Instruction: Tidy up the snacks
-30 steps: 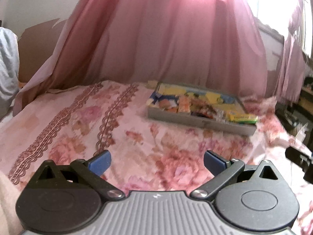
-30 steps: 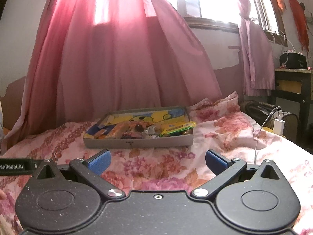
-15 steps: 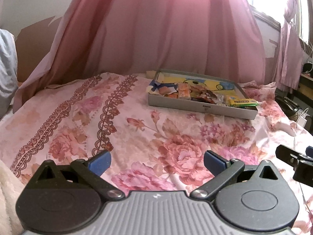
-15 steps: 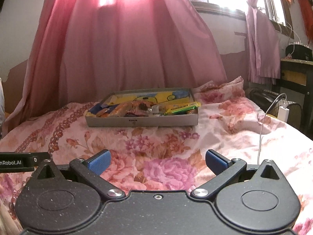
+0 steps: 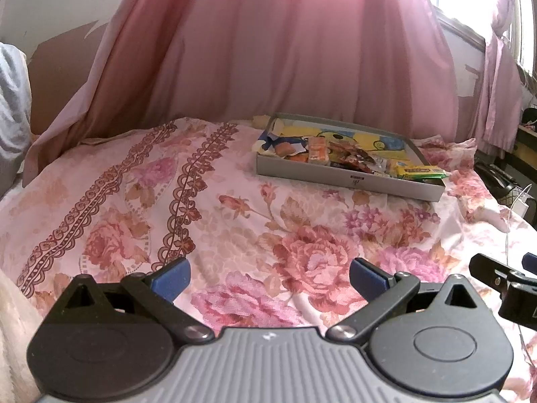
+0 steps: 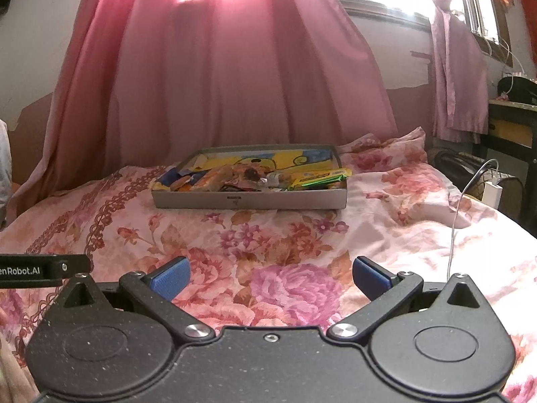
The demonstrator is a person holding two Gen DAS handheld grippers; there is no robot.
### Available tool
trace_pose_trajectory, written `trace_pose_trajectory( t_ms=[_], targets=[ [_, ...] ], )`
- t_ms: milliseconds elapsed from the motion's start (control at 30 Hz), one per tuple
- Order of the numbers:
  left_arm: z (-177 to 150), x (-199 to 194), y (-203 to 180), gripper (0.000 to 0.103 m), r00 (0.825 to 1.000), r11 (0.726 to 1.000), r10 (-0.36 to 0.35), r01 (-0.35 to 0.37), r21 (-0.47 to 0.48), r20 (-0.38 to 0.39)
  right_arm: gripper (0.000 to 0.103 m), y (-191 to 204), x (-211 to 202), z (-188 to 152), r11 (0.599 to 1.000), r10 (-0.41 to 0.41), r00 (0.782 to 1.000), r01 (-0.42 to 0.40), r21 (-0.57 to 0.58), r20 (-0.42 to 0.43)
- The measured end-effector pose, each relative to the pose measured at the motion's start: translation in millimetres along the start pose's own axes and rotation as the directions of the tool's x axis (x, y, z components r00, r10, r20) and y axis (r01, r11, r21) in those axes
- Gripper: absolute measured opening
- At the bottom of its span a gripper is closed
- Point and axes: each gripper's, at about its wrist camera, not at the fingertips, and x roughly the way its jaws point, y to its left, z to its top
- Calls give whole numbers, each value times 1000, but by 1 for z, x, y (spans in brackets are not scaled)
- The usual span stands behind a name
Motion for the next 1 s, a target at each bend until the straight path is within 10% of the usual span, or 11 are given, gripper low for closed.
trace_pose_trajectory(
  t_ms=[1000],
  targets=[
    [-2,0,-2,103,1000,1000,-1,1,2,-2,102,0,2,-2,1000,-1,1000,1,0,-10]
  ],
)
